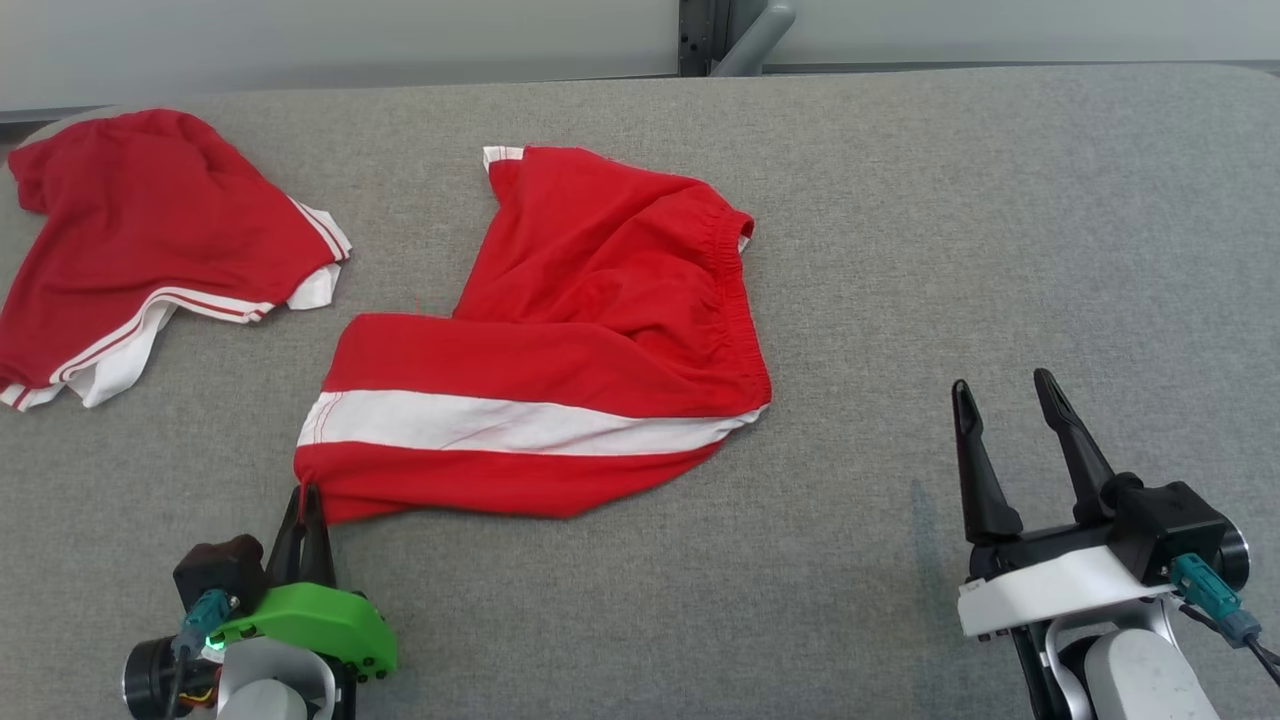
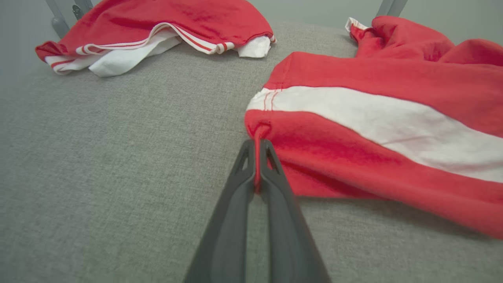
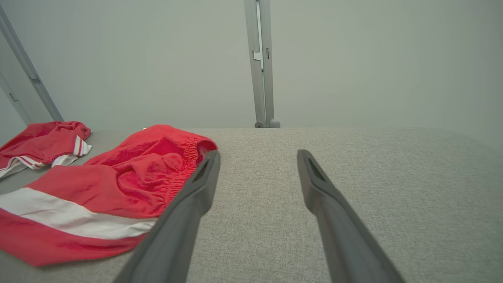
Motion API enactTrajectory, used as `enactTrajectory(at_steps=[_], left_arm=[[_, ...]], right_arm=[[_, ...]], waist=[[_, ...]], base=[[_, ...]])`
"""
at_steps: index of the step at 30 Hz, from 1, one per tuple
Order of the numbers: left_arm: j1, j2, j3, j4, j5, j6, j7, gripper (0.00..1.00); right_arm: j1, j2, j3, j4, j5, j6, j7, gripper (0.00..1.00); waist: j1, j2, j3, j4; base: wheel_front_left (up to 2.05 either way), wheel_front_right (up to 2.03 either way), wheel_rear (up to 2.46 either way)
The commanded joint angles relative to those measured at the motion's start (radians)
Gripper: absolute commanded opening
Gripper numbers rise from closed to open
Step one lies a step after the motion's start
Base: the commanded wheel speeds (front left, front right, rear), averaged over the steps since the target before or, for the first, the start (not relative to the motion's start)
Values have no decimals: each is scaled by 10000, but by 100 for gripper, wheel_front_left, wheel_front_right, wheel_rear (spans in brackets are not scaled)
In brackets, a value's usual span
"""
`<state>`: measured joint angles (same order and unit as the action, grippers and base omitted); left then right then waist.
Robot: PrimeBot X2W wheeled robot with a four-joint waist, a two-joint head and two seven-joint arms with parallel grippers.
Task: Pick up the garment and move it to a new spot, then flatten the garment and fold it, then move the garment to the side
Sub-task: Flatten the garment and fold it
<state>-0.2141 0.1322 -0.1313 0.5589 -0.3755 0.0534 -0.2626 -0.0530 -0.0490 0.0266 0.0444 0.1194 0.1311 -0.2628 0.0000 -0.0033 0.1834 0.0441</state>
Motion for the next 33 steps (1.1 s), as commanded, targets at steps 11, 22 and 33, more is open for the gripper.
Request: enactTrajectory(at_steps=[11, 22, 33], left_arm=[[842, -344, 629, 316, 134, -111, -32, 100], [1141, -573, 1271, -1157, 736, -591, -20, 100], [1472, -726, 1357, -2643, 1418, -1073, -21, 100]], right_arm=[[346, -26, -43, 224, -69, -7, -31, 100], [379, -26, -165, -48, -148, -7, -31, 100], [488, -25, -539, -293, -188, -7, -31, 100]], waist=[[0, 33, -389, -27], [0, 33, -575, -12], [0, 33, -1031, -31]], base=[[0, 0, 0], [0, 0, 0], [0, 0, 0]])
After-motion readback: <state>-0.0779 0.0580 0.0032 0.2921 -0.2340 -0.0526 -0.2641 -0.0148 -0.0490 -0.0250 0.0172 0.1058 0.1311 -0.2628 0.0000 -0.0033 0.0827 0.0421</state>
